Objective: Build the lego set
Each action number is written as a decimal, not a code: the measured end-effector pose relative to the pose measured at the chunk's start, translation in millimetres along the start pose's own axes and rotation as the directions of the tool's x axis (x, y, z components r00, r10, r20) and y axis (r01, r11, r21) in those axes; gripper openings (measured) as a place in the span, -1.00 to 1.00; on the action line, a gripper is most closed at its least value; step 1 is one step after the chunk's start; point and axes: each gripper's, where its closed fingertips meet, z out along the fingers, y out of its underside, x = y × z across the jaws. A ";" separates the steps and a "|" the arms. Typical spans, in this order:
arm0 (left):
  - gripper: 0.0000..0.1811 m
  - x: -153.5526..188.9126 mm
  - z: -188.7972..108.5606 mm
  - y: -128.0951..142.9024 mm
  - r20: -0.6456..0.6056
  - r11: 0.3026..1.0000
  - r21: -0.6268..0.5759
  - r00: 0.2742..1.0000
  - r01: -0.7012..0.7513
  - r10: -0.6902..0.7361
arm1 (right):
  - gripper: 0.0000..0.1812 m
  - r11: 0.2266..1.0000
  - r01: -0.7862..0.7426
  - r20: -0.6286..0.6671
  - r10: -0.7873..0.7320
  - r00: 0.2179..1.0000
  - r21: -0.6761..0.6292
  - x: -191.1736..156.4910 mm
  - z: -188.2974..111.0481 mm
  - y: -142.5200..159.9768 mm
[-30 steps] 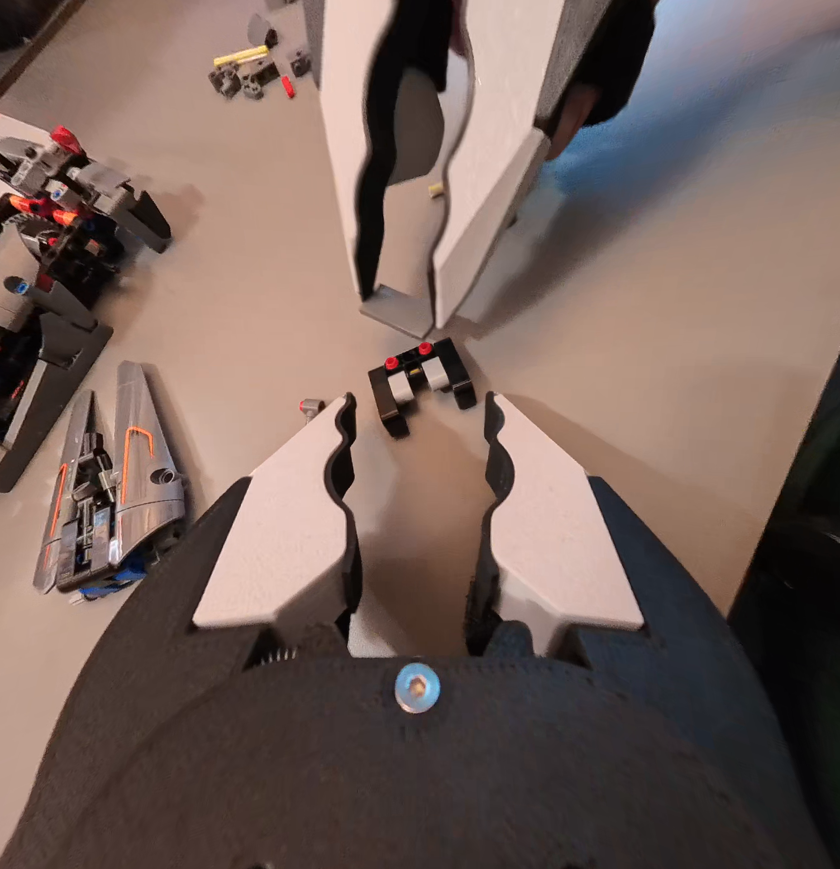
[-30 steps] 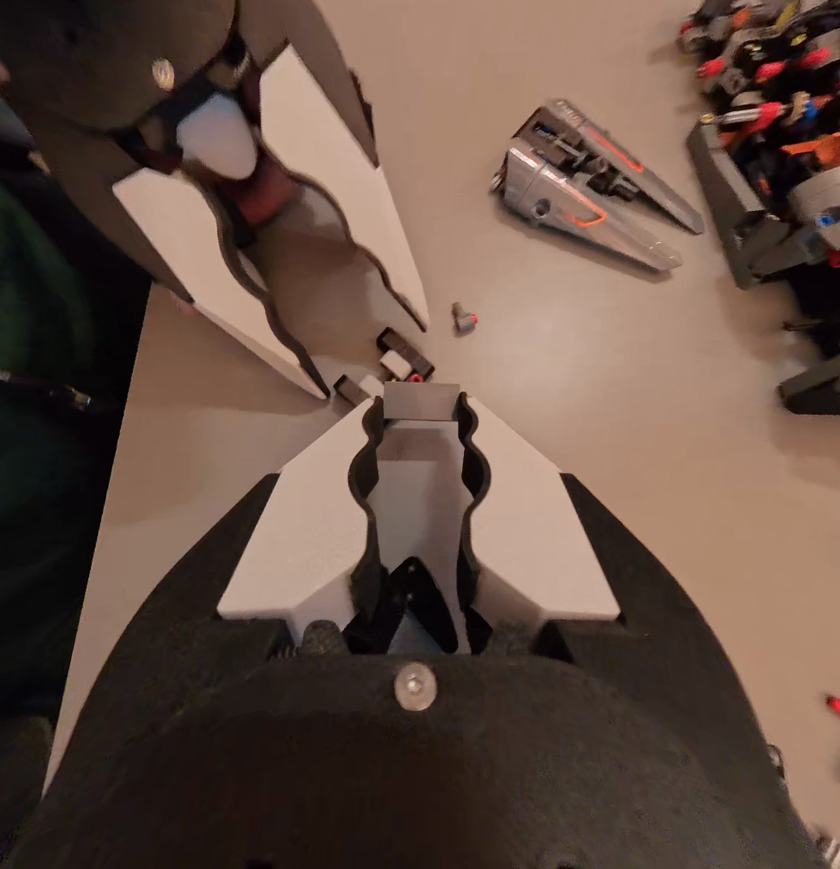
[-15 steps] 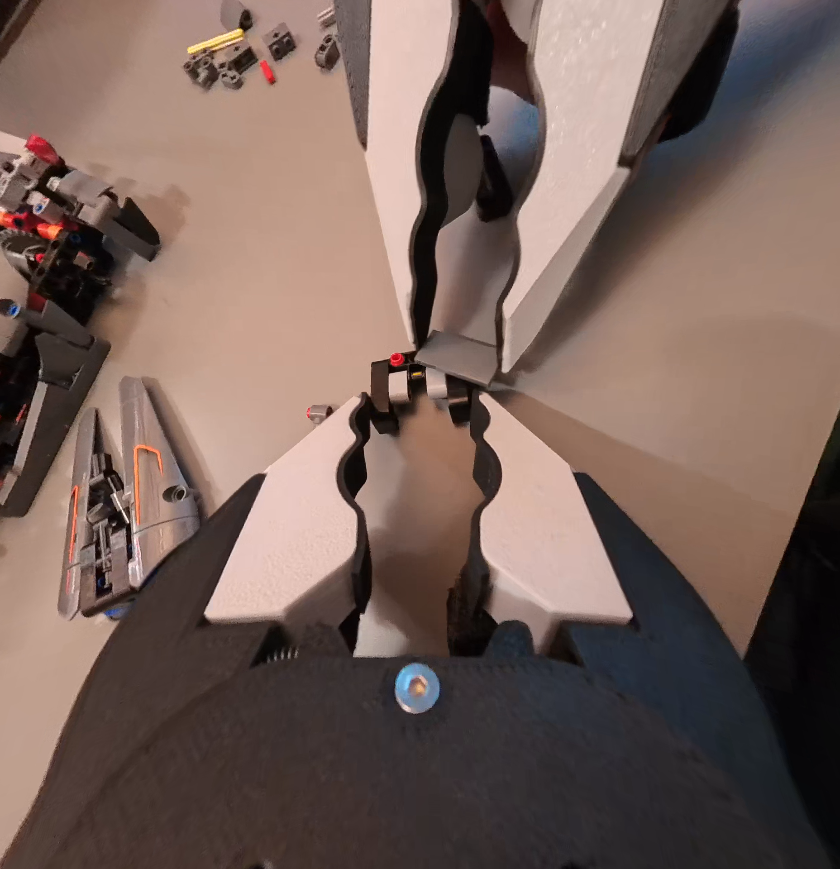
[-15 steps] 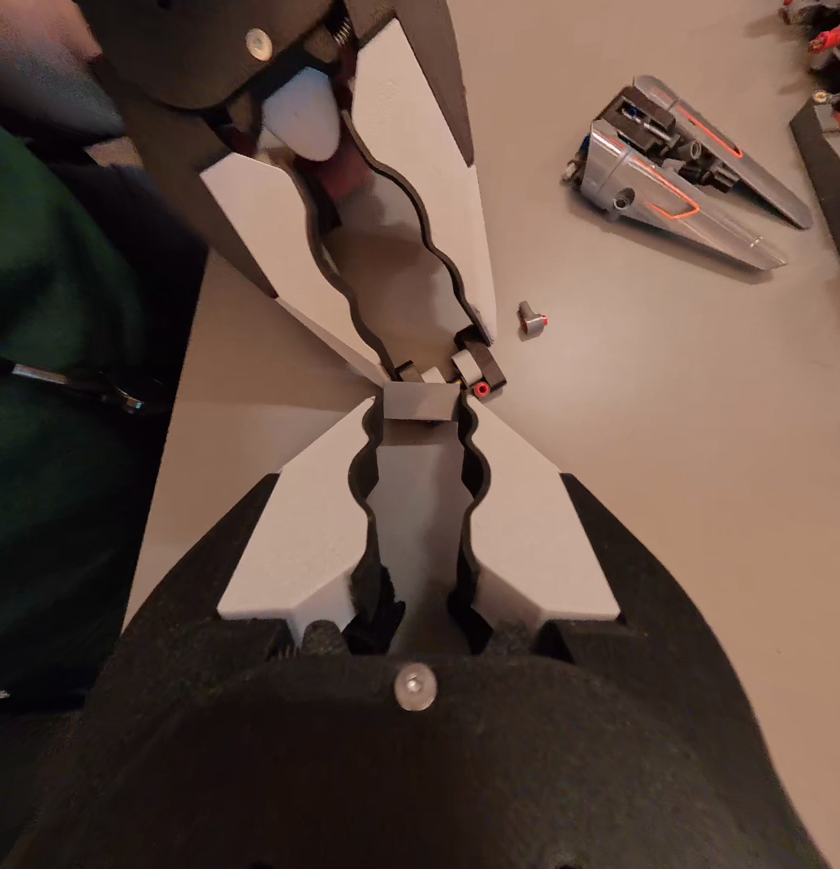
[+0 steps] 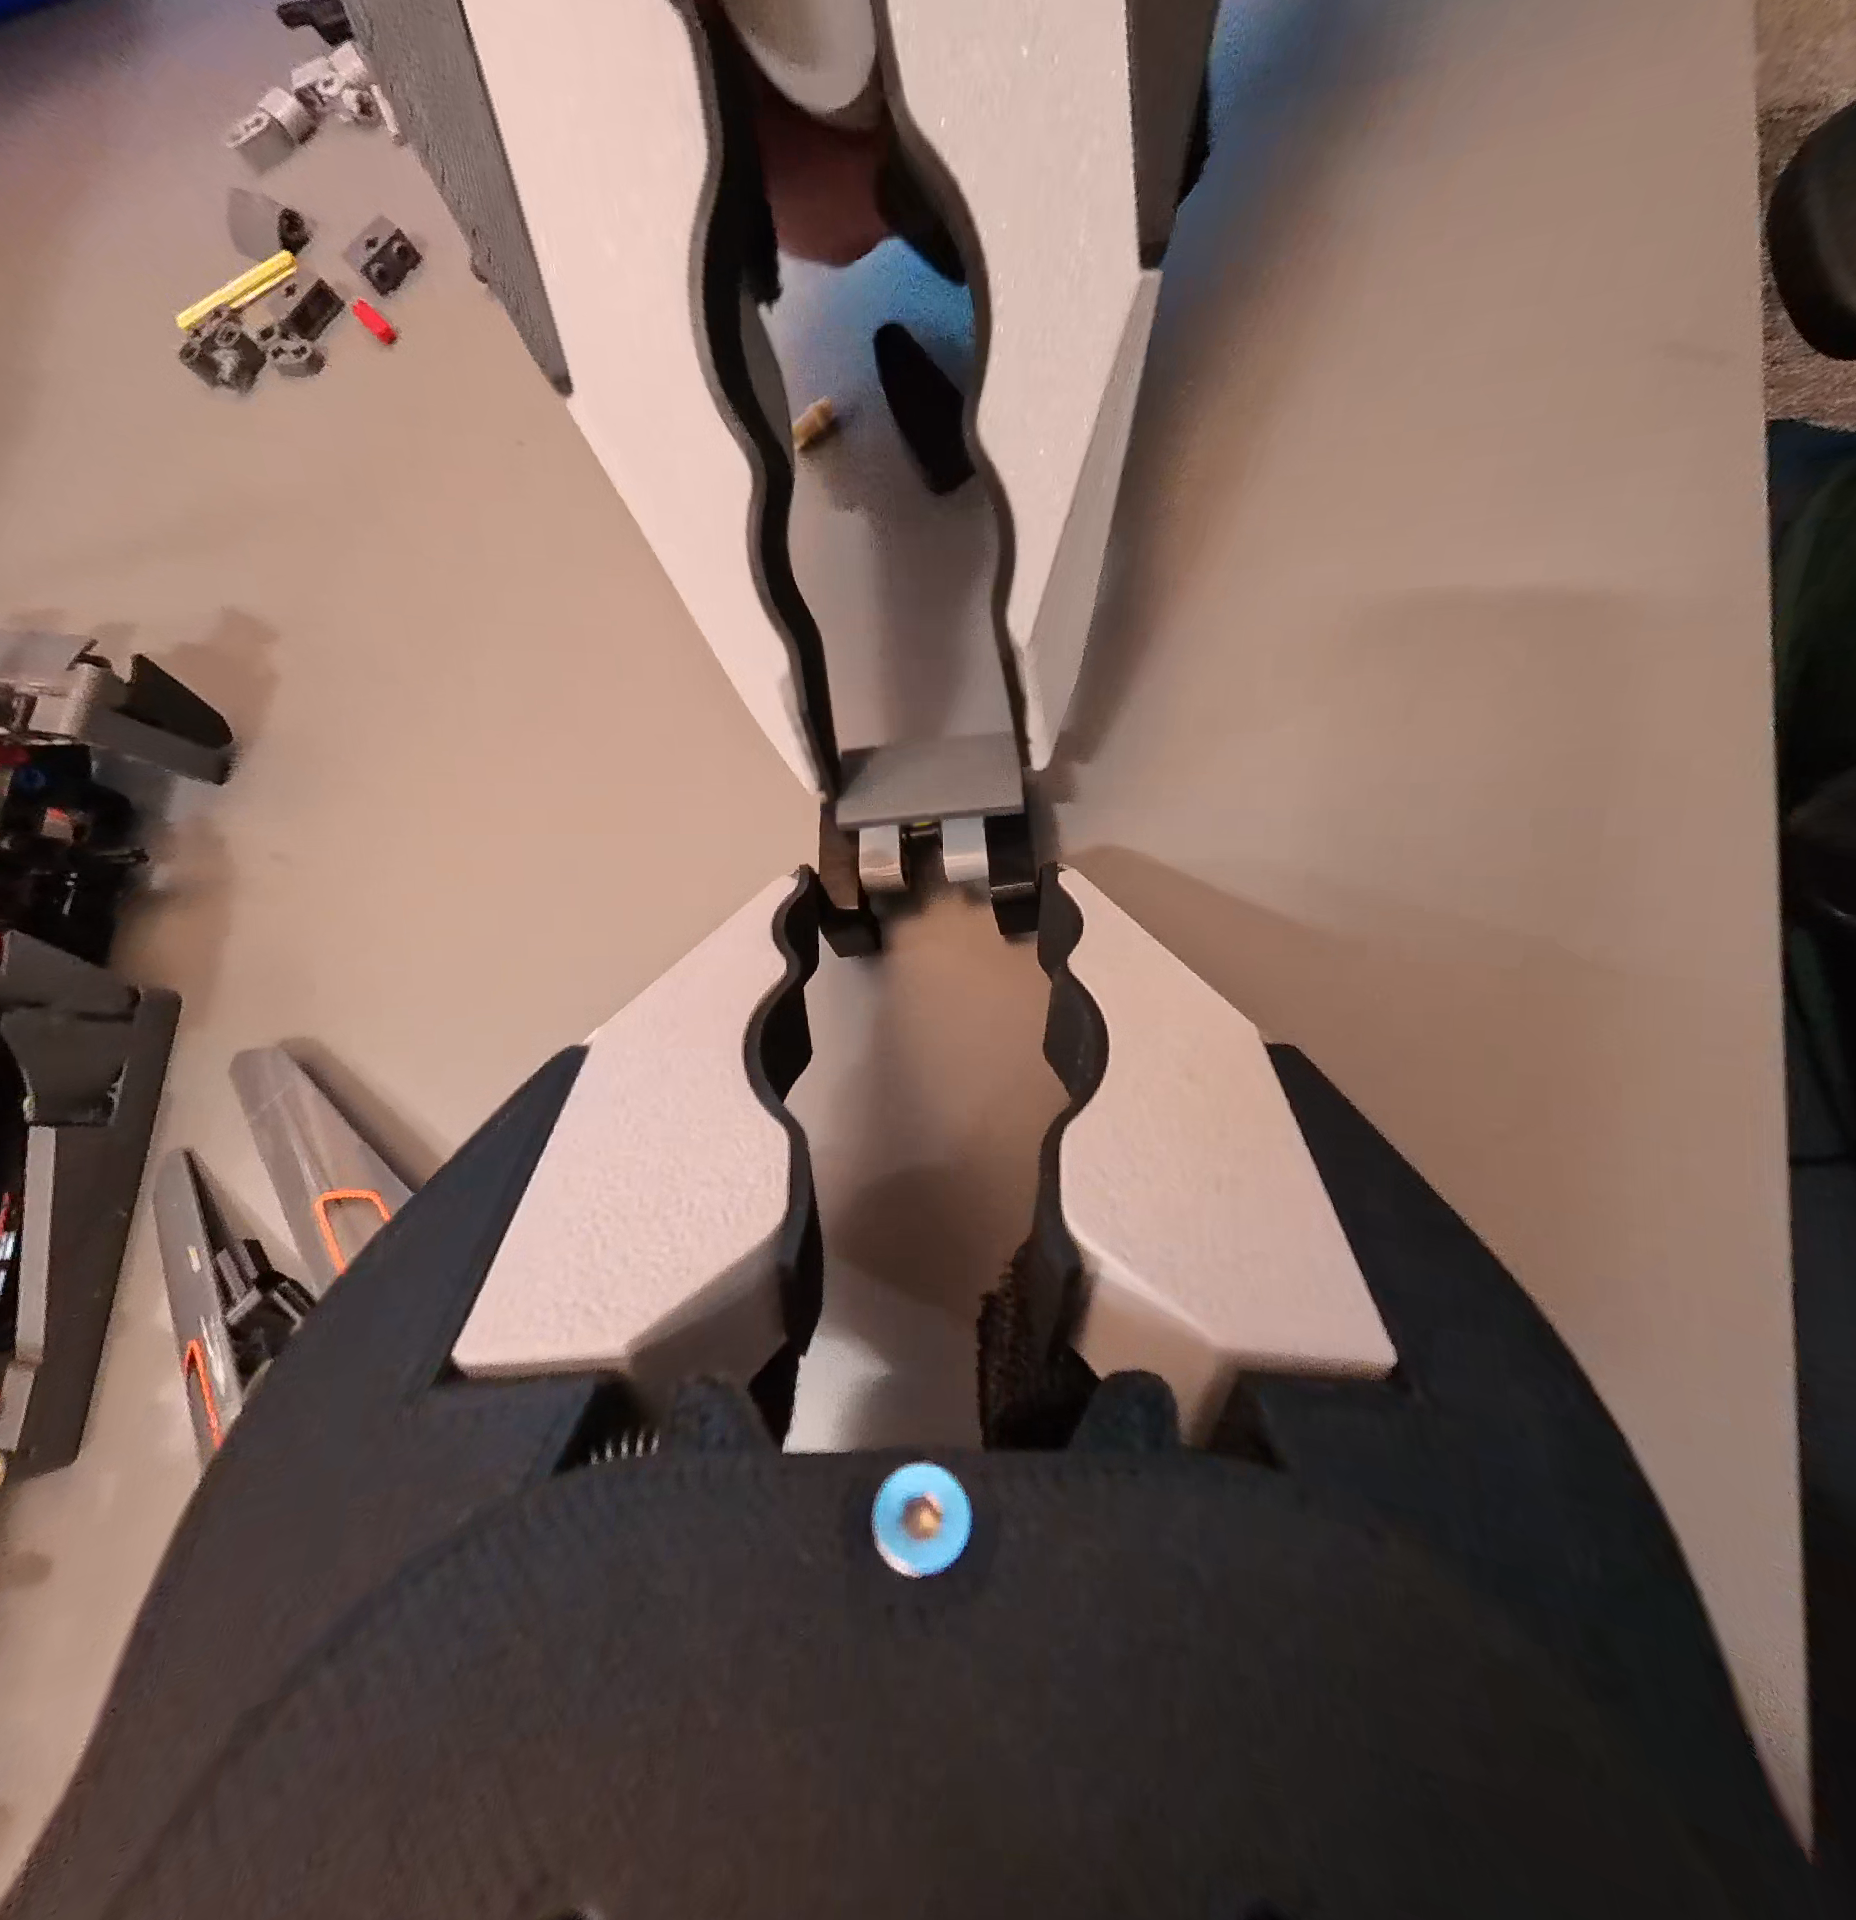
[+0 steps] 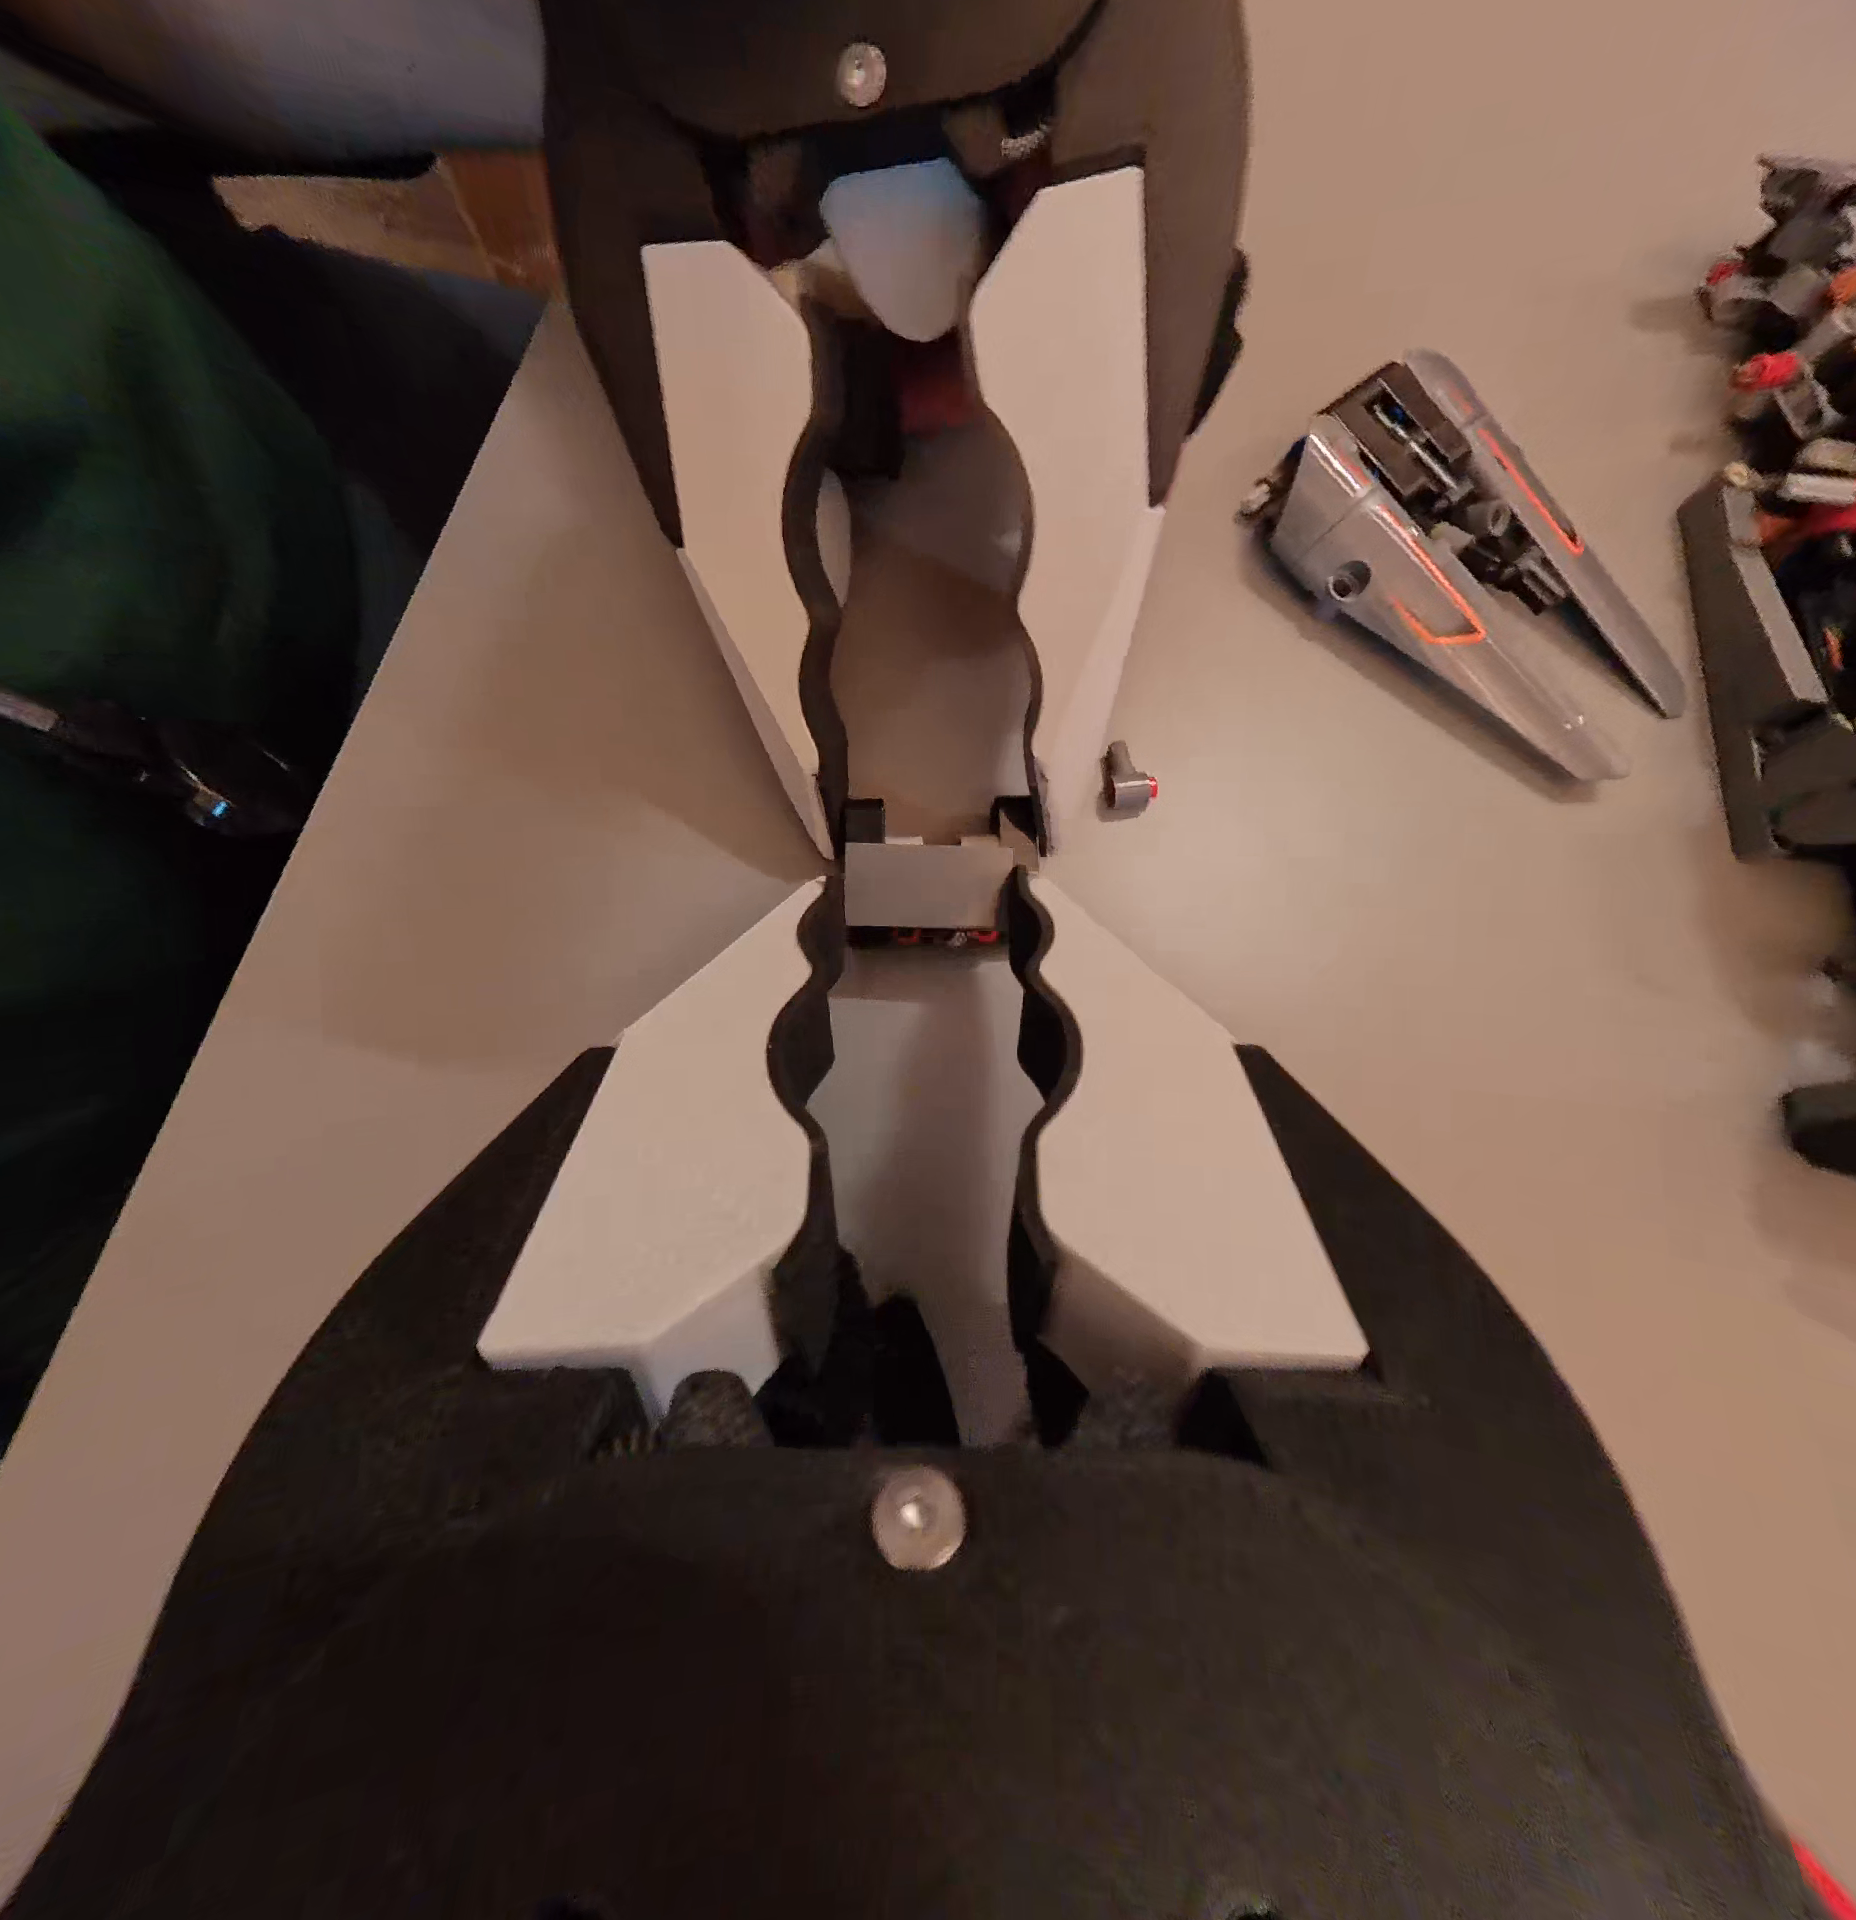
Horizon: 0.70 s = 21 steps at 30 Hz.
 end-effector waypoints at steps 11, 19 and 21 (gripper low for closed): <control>-0.55 -0.8 0.2 0.2 -0.041 0.999 0.031 0.999 -0.011 0.012 | -0.67 1.000 -0.007 0.047 0.005 0.999 0.031 1.9 5.8 6.9; -0.55 -0.7 0.2 0.2 -0.038 0.999 0.045 0.999 -0.005 0.007 | -0.61 0.999 -0.008 0.021 0.007 1.000 0.046 3.5 3.7 7.8; -0.55 -0.7 0.2 0.3 -0.038 0.999 0.043 0.999 -0.007 0.009 | -0.63 0.999 -0.005 0.017 0.004 1.000 0.048 3.1 1.9 8.9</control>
